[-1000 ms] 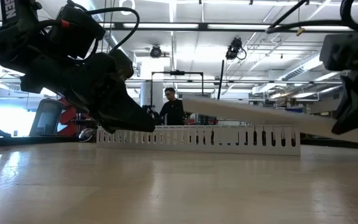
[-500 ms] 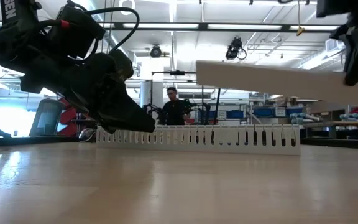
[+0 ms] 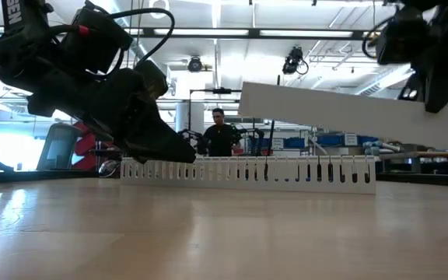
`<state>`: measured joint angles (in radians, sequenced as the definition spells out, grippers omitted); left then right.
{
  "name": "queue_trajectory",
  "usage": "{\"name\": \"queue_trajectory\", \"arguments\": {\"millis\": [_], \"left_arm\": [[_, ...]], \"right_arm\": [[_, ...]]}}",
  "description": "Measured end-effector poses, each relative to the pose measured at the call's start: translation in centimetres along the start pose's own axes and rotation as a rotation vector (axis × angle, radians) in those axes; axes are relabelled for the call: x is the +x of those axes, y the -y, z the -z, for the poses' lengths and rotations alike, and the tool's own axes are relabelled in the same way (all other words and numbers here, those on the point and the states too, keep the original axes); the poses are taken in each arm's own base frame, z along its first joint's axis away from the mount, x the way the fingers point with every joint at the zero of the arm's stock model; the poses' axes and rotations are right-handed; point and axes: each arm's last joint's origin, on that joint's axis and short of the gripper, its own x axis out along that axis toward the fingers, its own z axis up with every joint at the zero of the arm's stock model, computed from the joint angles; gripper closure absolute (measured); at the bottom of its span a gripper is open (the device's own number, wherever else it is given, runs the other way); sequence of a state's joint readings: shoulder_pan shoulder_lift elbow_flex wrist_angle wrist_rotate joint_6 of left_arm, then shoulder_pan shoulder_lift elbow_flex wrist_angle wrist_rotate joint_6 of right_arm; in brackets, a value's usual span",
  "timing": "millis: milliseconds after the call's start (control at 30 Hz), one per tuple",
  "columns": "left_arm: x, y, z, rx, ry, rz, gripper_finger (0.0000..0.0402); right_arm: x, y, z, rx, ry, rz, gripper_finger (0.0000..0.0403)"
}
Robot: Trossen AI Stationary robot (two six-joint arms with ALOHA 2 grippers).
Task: Ziptie cables
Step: Close the white cable duct lid
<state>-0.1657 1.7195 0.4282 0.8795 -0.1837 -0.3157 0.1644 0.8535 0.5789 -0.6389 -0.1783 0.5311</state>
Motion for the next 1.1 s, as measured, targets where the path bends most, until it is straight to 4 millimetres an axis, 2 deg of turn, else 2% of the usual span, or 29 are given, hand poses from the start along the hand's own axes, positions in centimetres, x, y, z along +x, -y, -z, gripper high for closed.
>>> {"name": "queue_trajectory", "arguments": {"millis": [167, 367, 567, 800, 1100], "left_arm": [[0.1, -0.3, -0.6, 0.002, 0.052, 0.001, 0.0244], [0.0, 0.0, -1.3, -0.006, 0.125, 0.024, 0.0244], [0.0, 0.0, -1.6, -0.011, 0.154, 0.033, 0.0244], [-0.1, 0.1, -1.7, -0.012, 0.163, 0.035, 0.0244], [-0.1, 0.1, -1.7, -0.017, 0.167, 0.038, 0.0244]], "right_arm": [[1.6, 2.7, 0.1, 0.01, -0.014, -0.181, 0.0397], [2.0, 6.1, 0.2, 0.024, -0.015, -0.25, 0.0396], [2.6, 8.9, -0.4, 0.148, -0.001, -0.386, 0.0396], [4.2, 10.2, -0.2, 0.252, -0.089, -0.416, 0.0382], [4.4, 11.1, -0.2, 0.325, -0.093, -0.384, 0.0307]]}}
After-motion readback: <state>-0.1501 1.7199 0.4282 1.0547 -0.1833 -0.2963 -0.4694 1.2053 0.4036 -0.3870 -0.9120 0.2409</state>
